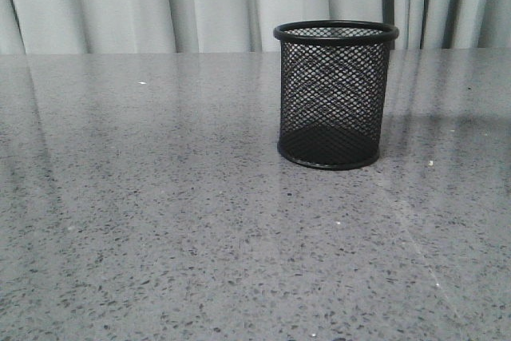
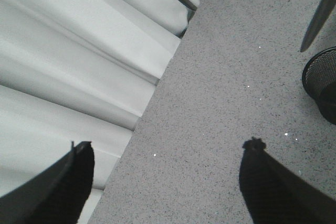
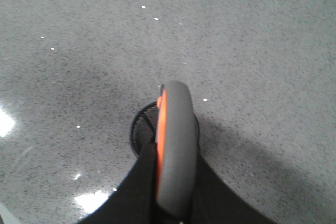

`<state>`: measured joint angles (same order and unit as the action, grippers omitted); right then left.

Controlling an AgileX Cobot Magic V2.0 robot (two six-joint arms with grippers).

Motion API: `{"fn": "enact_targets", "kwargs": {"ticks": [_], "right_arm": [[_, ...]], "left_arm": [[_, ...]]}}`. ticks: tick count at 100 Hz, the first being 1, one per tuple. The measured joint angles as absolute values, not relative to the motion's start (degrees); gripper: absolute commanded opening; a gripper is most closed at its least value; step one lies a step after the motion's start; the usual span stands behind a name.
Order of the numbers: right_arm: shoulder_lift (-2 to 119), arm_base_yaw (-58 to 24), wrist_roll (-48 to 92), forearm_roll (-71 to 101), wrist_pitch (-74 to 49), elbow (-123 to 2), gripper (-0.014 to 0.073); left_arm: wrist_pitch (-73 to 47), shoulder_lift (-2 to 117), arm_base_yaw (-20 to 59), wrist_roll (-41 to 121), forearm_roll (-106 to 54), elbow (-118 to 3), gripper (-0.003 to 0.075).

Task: Put scissors into bucket

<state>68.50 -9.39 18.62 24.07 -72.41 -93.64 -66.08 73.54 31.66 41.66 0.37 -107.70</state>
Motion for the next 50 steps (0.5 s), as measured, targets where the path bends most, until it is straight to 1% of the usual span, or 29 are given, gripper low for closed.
{"fn": "enact_targets", "kwargs": {"ticks": [18,50], "right_arm": [[69.3,-12.4,17.0,18.9,-72.7,-93.7,-0.0052],[71.6,-17.4,15.4,16.7,-72.7,-92.6,-0.0052]], "left_arm": [[-66.2,73.5,31.6,41.7,0.0,-107.7,0.0523],[-66.2,73.5,31.6,41.7,0.0,-107.7,0.0522]]}}
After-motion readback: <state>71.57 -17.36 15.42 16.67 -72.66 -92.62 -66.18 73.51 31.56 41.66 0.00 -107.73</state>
